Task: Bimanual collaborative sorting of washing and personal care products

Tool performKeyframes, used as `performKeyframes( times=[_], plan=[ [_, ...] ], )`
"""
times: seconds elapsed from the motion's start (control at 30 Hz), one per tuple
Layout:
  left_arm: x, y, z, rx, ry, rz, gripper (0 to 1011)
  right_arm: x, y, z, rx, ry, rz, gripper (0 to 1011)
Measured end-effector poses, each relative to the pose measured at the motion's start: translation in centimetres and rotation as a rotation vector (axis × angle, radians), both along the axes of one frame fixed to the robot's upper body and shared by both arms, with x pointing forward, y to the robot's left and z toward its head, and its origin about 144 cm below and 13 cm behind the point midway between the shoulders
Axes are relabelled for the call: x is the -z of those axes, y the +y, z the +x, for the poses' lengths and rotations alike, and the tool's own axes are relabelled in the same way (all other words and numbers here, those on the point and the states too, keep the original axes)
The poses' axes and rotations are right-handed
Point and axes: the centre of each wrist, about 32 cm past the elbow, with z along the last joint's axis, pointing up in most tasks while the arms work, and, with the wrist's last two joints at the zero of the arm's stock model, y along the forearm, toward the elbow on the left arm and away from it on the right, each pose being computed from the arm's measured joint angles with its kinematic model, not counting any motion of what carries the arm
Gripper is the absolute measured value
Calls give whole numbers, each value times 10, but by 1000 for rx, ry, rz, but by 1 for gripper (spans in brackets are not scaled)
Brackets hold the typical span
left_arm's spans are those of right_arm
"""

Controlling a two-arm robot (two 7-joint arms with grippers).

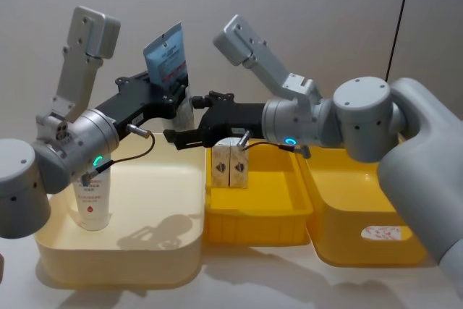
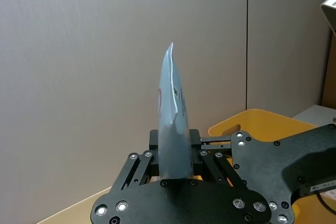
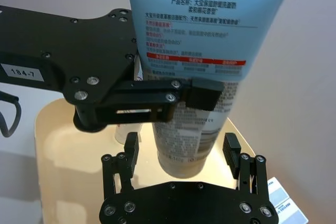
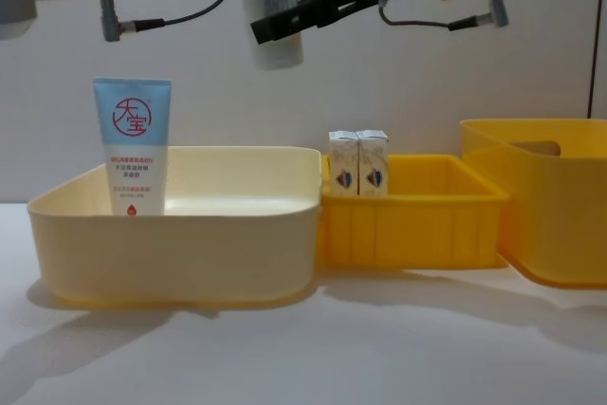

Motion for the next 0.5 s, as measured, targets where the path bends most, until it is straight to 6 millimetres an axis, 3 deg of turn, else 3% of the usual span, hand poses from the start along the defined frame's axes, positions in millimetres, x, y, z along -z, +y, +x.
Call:
performKeyframes(
  times=[0.5],
  plan=[
    [-2,-1,-3,-4,7,8,311,3,16,6,0,-17,6,1001]
  ],
)
